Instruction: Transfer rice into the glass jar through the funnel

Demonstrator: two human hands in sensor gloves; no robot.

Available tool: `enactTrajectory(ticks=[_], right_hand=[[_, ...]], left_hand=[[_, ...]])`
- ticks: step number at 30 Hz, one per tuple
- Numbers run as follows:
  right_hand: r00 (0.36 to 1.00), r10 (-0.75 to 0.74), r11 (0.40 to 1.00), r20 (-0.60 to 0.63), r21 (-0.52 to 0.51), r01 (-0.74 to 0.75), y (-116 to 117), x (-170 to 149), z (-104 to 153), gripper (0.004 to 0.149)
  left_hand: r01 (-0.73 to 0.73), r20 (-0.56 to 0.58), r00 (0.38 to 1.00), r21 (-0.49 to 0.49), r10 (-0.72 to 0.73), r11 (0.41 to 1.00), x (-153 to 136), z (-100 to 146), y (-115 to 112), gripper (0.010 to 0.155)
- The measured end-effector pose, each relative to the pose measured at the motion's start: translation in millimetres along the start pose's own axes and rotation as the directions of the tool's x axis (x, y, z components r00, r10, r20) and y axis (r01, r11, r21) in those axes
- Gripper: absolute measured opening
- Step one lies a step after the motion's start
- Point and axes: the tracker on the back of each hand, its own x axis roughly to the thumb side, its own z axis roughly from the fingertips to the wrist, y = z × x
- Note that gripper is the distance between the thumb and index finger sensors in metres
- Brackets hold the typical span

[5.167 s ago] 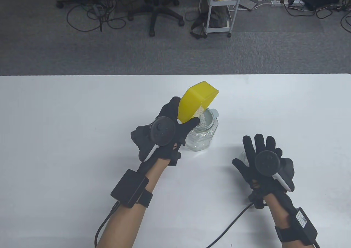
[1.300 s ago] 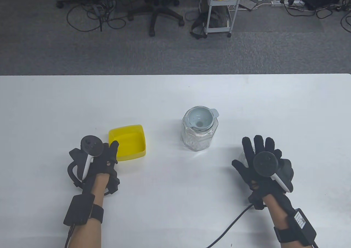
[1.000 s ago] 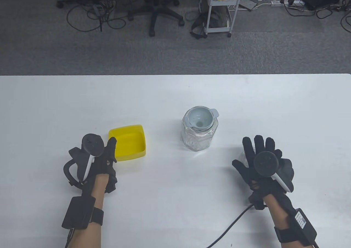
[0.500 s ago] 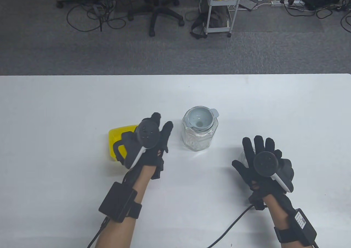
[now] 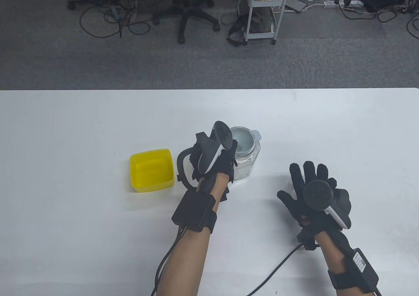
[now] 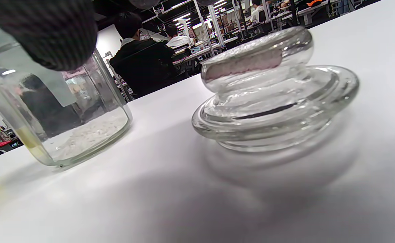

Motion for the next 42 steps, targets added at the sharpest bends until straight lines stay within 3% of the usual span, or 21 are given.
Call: enactTrajectory(ticks=[6, 13, 17, 21, 25, 28, 31, 34, 37, 39, 42], right_hand=[[1.0, 0.007, 1.0, -0.003, 0.002, -0.007, 0.5, 0.4, 0.1, 0.084], [1.0, 0.007, 1.0, -0.005, 0.002, -0.007, 0.6, 0.7, 0.1, 0.085], [1.0, 0.002, 1.0, -0.006, -0.002, -0.002, 0.2, 0.4, 0.0, 0.085], [1.0, 0.002, 1.0, -0.002, -0.005, -0.002, -0.1, 0.3, 0.4, 0.085], [1.0, -0.004, 1.0, 0.003, -0.015, 0.004, -2.0, 0.1, 1.9, 0.085], [1.0, -0.004, 1.0, 0.004, -0.017, 0.005, -2.2, 0.2, 2.0, 0.085], [1.0, 0.006, 1.0, 0.007, -0.013, -0.006, -0.4, 1.0, 1.4, 0.085], [1.0, 0.016, 1.0, 0.008, -0.009, -0.016, 1.4, 1.9, 1.2, 0.085], [1.0, 0.024, 1.0, 0.006, -0.007, -0.024, 2.6, 2.1, 1.2, 0.085], [1.0, 0.026, 1.0, 0.005, -0.006, -0.026, 2.8, 2.2, 1.3, 0.085], [1.0, 0.026, 1.0, 0.004, -0.006, -0.026, 2.8, 2.5, 1.5, 0.085]], left_hand=[[-0.041, 0.005, 0.999, 0.038, 0.041, 0.998, 0.8, 1.5, 5.4, 0.055], [-0.225, 0.083, 0.972, 0.057, 0.22, 0.973, -9.7, 6.9, 14.2, 0.049], [-0.346, 0.157, 0.928, 0.028, 0.338, 0.938, -19.8, 9.3, 22.0, 0.047], [-0.489, 0.261, 0.839, -0.019, 0.477, 0.872, -37.5, 16.4, 36.9, 0.046], [-0.633, 0.382, 0.709, -0.026, 0.593, 0.774, -79.0, 27.8, 60.8, 0.046], [-0.639, 0.42, 0.712, 0.054, 0.563, 0.767, -118.5, 32.4, 72.9, 0.045], [-0.649, 0.384, 0.735, 0.157, 0.56, 0.744, -172.6, 35.9, 74.7, 0.046], [-0.648, 0.337, 0.753, 0.233, 0.565, 0.725, -222.0, 37.9, 60.1, 0.047], [-0.583, 0.305, 0.808, 0.288, 0.504, 0.76, -252.9, 39.2, 39.9, 0.047], [-0.547, 0.292, 0.832, 0.288, 0.472, 0.786, -267.9, 38.9, 21.9, 0.046], [-0.544, 0.291, 0.835, 0.314, 0.466, 0.778, -278.9, 38.9, 1.4, 0.046]])
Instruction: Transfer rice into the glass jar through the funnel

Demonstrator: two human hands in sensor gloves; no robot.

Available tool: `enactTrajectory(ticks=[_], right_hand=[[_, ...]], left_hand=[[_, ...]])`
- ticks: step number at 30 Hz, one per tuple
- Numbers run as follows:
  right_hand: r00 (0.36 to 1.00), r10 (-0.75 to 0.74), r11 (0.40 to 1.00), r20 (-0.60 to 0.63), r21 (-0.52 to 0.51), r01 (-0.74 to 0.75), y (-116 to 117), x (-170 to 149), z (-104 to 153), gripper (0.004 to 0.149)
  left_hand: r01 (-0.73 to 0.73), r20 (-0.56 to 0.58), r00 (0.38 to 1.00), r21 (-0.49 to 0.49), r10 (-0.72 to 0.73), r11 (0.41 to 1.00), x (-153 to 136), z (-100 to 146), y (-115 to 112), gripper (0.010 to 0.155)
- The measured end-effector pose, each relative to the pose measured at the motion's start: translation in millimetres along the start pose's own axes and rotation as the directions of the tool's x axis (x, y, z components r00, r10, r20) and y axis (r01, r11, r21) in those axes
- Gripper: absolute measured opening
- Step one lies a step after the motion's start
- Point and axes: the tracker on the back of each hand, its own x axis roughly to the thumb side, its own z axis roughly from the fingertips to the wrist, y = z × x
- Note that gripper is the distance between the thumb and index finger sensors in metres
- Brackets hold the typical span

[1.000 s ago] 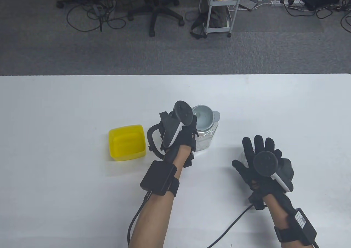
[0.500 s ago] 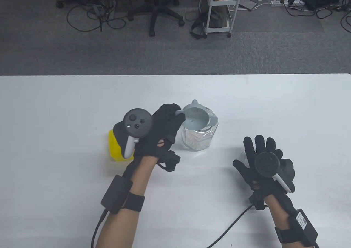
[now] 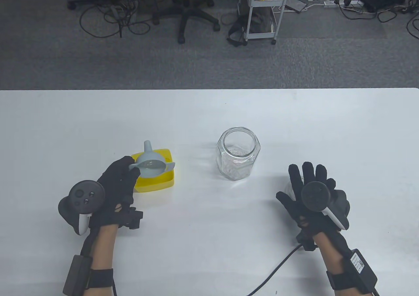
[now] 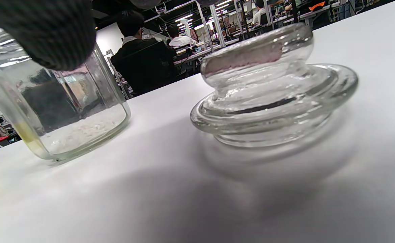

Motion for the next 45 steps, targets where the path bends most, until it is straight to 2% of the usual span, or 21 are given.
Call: enactTrajectory(ticks=[5, 7, 29, 33, 38, 45], right_hand=[[1.0, 0.004, 1.0, 0.004, -0.004, -0.004, 0.4, 1.0, 1.8, 0.085], [1.0, 0.003, 1.0, 0.006, -0.007, -0.003, -0.1, 1.5, 2.7, 0.085], [1.0, 0.008, 1.0, 0.0, 0.003, -0.008, 3.1, 1.9, 0.6, 0.085], [1.0, 0.014, 1.0, -0.003, 0.006, -0.014, 3.3, 2.1, 0.8, 0.085], [1.0, 0.014, 1.0, -0.011, 0.005, -0.014, 3.2, 2.3, 1.0, 0.085], [1.0, 0.013, 1.0, -0.015, 0.0, -0.013, 3.5, 3.1, 1.4, 0.085]], left_hand=[[0.038, -0.003, 0.999, 0.098, -0.038, 0.994, -14.7, 12.7, -18.2, 0.045], [0.043, -0.021, 0.999, 0.102, -0.041, 0.994, -19.3, 14.7, -23.8, 0.045], [0.126, -0.126, 0.984, -0.033, -0.129, 0.991, -40.1, 11.6, -45.5, 0.044], [0.186, -0.136, 0.97, -0.115, -0.201, 0.976, -42.0, 10.2, -49.8, 0.044], [0.156, -0.182, 0.967, -0.13, -0.178, 0.979, -45.6, 8.6, -49.6, 0.044], [0.153, -0.187, 0.966, -0.14, -0.178, 0.978, -46.3, 9.9, -47.3, 0.049]])
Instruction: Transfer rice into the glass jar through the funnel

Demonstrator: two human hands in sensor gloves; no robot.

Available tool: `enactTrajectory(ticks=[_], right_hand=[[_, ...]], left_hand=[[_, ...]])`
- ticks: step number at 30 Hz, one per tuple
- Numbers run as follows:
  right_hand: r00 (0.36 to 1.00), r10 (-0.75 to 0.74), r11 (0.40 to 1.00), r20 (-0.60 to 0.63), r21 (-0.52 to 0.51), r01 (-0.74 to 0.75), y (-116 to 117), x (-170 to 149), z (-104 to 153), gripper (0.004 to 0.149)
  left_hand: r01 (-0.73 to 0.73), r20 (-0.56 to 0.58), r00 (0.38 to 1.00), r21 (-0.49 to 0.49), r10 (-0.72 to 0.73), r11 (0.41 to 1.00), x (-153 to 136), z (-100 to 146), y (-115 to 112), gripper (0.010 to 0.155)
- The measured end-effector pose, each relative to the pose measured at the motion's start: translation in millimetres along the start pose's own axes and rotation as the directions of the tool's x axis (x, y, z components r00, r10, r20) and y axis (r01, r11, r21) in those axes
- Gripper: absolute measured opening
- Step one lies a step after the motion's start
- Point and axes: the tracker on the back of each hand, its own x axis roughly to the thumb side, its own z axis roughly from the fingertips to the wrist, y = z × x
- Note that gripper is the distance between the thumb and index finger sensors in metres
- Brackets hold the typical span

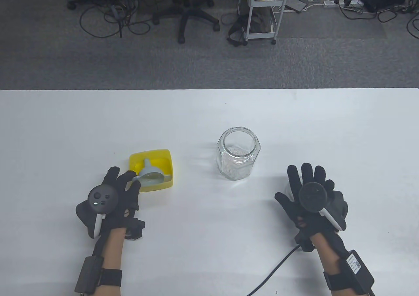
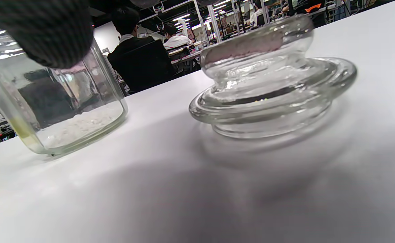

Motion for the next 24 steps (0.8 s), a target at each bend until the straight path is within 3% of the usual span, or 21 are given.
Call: enactTrajectory(ticks=[3, 9, 12, 15, 21, 24], right_hand=[[1.0, -0.008, 1.0, -0.004, -0.001, 0.008, -0.6, -1.1, 0.0, 0.085], [0.999, -0.036, 0.999, -0.013, -0.004, 0.036, -3.0, -3.5, -1.8, 0.085], [0.999, -0.041, 0.999, -0.014, -0.004, 0.04, -3.4, -3.6, -2.1, 0.085], [0.998, -0.059, 0.998, -0.019, -0.014, 0.058, -6.6, -5.4, -1.1, 0.085], [0.994, -0.101, 0.995, -0.05, -0.025, 0.1, -13.6, -18.9, -2.5, 0.084], [0.989, -0.116, 0.993, -0.092, -0.014, 0.115, -13.8, -30.1, -4.4, 0.085]], left_hand=[[-0.015, 0.028, 0.999, -0.01, 0.015, 1.0, 4.9, 3.7, 4.9, 0.061], [0.108, 0.217, 0.966, 0.144, -0.138, 0.984, 46.5, 27.4, 23.2, 0.074], [0.155, 0.319, 0.93, 0.116, -0.184, 0.981, 72.1, 43.6, 9.2, 0.079], [0.234, 0.392, 0.892, 0.027, -0.226, 0.972, 95.1, 55.0, -13.0, 0.082], [0.329, 0.429, 0.865, -0.095, -0.26, 0.94, 130.9, 62.3, -40.8, 0.087], [0.376, 0.471, 0.824, -0.035, -0.316, 0.926, 132.4, 67.9, -63.0, 0.087]])
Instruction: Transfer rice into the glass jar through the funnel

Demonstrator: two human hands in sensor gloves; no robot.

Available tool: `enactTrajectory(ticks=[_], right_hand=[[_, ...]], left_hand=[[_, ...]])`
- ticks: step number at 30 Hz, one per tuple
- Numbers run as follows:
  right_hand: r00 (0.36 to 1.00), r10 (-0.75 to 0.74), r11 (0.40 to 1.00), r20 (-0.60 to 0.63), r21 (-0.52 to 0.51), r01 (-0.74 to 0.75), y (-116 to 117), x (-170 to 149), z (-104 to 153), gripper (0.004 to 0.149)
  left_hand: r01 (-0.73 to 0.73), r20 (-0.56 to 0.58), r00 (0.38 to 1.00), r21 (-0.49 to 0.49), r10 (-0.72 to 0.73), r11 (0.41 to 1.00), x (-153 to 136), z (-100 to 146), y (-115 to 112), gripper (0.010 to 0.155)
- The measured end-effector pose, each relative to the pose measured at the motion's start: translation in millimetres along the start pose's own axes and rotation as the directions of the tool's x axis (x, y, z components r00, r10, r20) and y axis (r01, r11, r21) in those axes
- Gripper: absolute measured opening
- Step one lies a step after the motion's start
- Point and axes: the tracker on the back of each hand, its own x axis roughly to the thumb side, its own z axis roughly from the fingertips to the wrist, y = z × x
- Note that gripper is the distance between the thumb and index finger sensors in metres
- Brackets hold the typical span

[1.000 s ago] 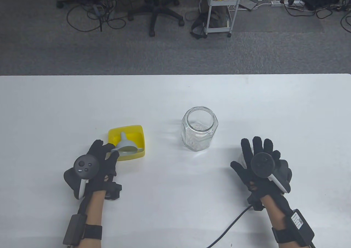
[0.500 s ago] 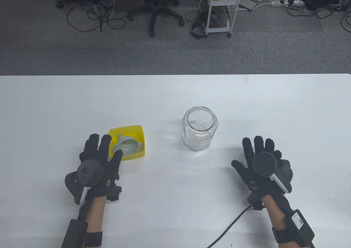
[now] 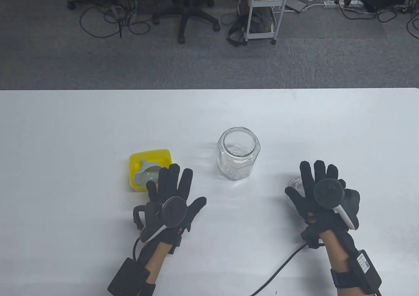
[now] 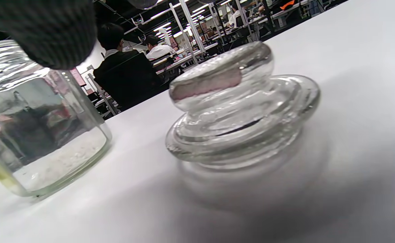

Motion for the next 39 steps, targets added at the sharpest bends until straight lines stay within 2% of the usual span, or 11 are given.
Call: enactTrajectory(ticks=[3, 10, 21, 28, 34, 39], right_hand=[[0.998, 0.026, 0.999, -0.048, 0.036, -0.025, 3.9, -8.6, -3.3, 0.086], [0.983, 0.153, 0.987, -0.101, 0.074, -0.146, 22.0, -9.5, -12.3, 0.09], [0.969, 0.22, 0.973, -0.116, 0.098, -0.209, 34.0, -5.3, -22.9, 0.089], [0.969, 0.22, 0.974, -0.115, 0.085, -0.211, 35.1, -6.0, -24.1, 0.084], [0.972, 0.21, 0.976, -0.104, 0.07, -0.204, 33.7, -4.6, -25.5, 0.089], [0.975, 0.212, 0.977, -0.063, 0.02, -0.211, 33.7, -3.1, -27.3, 0.083]], left_hand=[[0.097, 0.023, 0.995, -0.006, -0.097, 0.995, -0.4, 2.4, -7.1, 0.086], [0.071, 0.032, 0.997, -0.028, -0.07, 0.997, -9.0, 8.7, -8.2, 0.084], [0.067, 0.045, 0.997, -0.011, -0.066, 0.998, -4.4, 10.6, -3.3, 0.081], [0.058, 0.044, 0.997, -0.009, -0.057, 0.998, -4.7, 10.3, -2.8, 0.08], [0.06, 0.053, 0.997, -0.022, -0.058, 0.998, -2.0, 10.6, -4.6, 0.079], [0.062, 0.051, 0.997, -0.023, -0.061, 0.998, -1.8, 10.7, -4.7, 0.078]])
